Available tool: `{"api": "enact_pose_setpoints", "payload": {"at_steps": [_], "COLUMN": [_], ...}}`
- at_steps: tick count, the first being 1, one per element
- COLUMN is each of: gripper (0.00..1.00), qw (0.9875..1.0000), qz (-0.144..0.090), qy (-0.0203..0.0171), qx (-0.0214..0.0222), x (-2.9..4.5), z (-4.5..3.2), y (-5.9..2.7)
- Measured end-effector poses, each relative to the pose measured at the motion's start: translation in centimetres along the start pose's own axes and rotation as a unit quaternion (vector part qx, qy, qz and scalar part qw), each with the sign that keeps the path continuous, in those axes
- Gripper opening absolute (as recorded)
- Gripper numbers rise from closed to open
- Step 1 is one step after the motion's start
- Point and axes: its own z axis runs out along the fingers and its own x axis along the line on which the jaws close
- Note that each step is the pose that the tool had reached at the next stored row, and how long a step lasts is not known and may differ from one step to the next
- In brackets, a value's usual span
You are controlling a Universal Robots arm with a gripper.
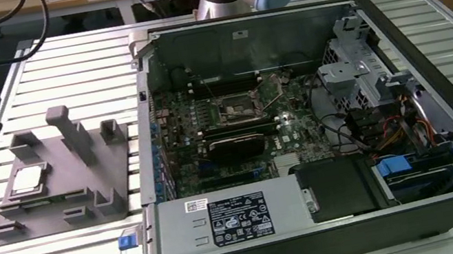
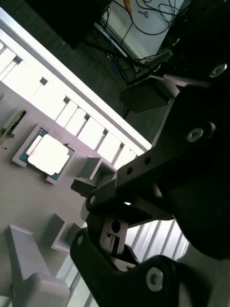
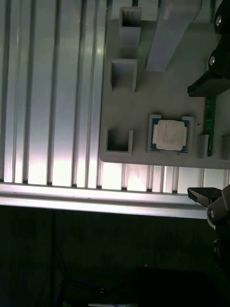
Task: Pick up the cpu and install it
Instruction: 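Reach for the cpu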
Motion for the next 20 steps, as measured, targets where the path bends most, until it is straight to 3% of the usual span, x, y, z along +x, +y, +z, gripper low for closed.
{"api": "enact_pose_setpoints", "payload": {"at_steps": [1, 2, 10, 12, 14, 16, 20], "gripper": [0.83, 0.89, 0.89, 0.89, 0.89, 0.89, 0.89], "qw": [1.0, 1.0, 0.9999, 1.0, 0.9999, 0.9998, 1.0], "qz": [0.0, 0.001, 0.014, 0.005, -0.016, -0.021, -0.002], "qy": [-0.0001, -0.0002, -0.0004, -0.0003, 0.0006, 0.0007, 0.0001], "qx": [-0.0001, -0.0001, -0.0003, 0.0016, 0.0025, 0.0027, 0.0021], "x": [-0.11, -0.14, -0.47, -0.83, -0.87, -0.88, -0.94], "z": [0.19, 0.37, 1.78, 2.36, 2.88, 3.24, 4.15], "y": [-0.03, -0.08, -0.3, -0.33, -0.35, -0.37, -0.4]}}
